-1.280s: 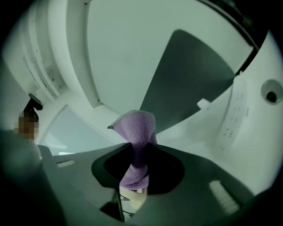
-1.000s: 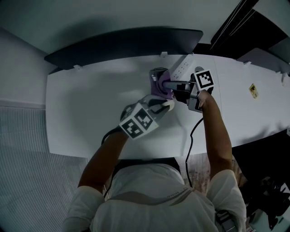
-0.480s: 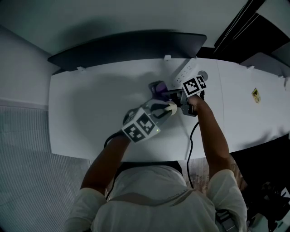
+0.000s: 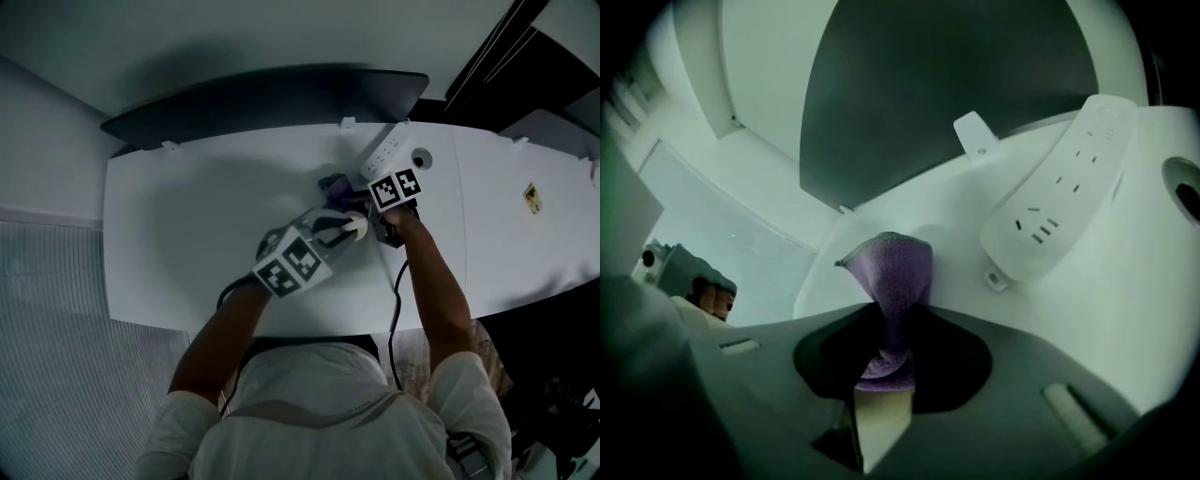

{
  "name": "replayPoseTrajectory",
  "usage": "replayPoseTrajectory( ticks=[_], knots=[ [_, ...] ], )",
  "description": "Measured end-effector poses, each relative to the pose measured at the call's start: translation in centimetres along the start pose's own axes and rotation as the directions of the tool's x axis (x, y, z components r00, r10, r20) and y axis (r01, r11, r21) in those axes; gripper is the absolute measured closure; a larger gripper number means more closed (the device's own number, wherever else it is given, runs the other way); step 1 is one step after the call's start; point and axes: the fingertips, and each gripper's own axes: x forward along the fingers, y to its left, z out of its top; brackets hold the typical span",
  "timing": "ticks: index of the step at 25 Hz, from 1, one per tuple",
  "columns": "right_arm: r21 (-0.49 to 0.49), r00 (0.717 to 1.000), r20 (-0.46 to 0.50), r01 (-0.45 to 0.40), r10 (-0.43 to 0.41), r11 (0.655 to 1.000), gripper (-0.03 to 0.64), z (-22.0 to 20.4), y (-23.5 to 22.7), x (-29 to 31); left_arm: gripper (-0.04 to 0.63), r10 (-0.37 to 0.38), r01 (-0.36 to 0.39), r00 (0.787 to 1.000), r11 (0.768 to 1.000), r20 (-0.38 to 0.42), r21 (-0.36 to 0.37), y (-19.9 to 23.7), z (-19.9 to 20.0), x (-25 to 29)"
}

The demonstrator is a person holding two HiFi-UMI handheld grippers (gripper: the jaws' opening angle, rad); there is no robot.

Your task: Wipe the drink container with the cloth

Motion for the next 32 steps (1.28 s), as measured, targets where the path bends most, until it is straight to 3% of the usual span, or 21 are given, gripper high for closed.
replayPoseTrajectory(
  ticks=[4,7,12,15,18,21,23,25,30,32],
  knots=[
    [-0.071,0.988,0.146,0.069,-0.058,0.995,0.52,1.5,0.5,-1.7,0.526,-0.006,0.005,1.0,1.0,0.006,0.025,0.0,0.0,0.2],
    [-0.047,0.944,0.322,0.094,-0.074,0.994,0.522,2.9,1.1,-4.6,0.526,0.011,-0.011,0.999,1.0,0.047,-0.001,0.5,-0.1,0.1],
    [0.109,0.799,0.59,0.068,-0.119,0.992,0.522,1.5,1.6,-11.3,0.526,0.029,-0.031,0.999,0.999,0.046,0.031,-0.1,-0.3,0.2],
    [0.146,0.729,0.664,0.096,-0.17,0.985,0.522,-0.5,2.6,-14.5,0.516,0.055,-0.057,0.997,0.998,0.047,0.038,-0.1,-0.3,-0.1],
    [0.145,0.677,0.709,0.133,-0.196,0.981,0.522,-2.3,4.5,-16.9,0.442,0.085,-0.087,0.994,0.996,0.073,0.021,0.4,0.0,-0.8],
    [0.135,0.59,0.788,0.114,-0.176,0.984,0.522,-3.8,7.5,-19.8,0.388,0.117,-0.114,0.982,0.993,0.15,-0.027,0.7,1.5,-2.4],
    [0.123,0.54,0.825,0.116,-0.167,0.986,0.522,-4.8,9.6,-21.5,0.382,0.123,-0.112,0.967,0.992,0.223,-0.062,0.5,3.0,-4.4],
    [0.103,0.51,0.843,0.163,-0.173,0.981,0.522,-5.4,11.7,-22.6,0.4,0.148,-0.131,0.945,0.988,0.291,-0.076,0.3,4.4,-7.0],
    [0.057,0.443,0.872,0.335,-0.211,0.94,0.523,-6.0,17.4,-25.3,0.562,0.226,-0.191,0.859,0.974,0.459,-0.122,-0.6,7.6,-14.6],
    [0.019,0.431,0.882,0.373,-0.192,0.928,0.523,-6.3,19.9,-26.0,0.586,0.263,-0.225,0.828,0.965,0.496,-0.136,-1.1,7.9,-17.4]
  ],
)
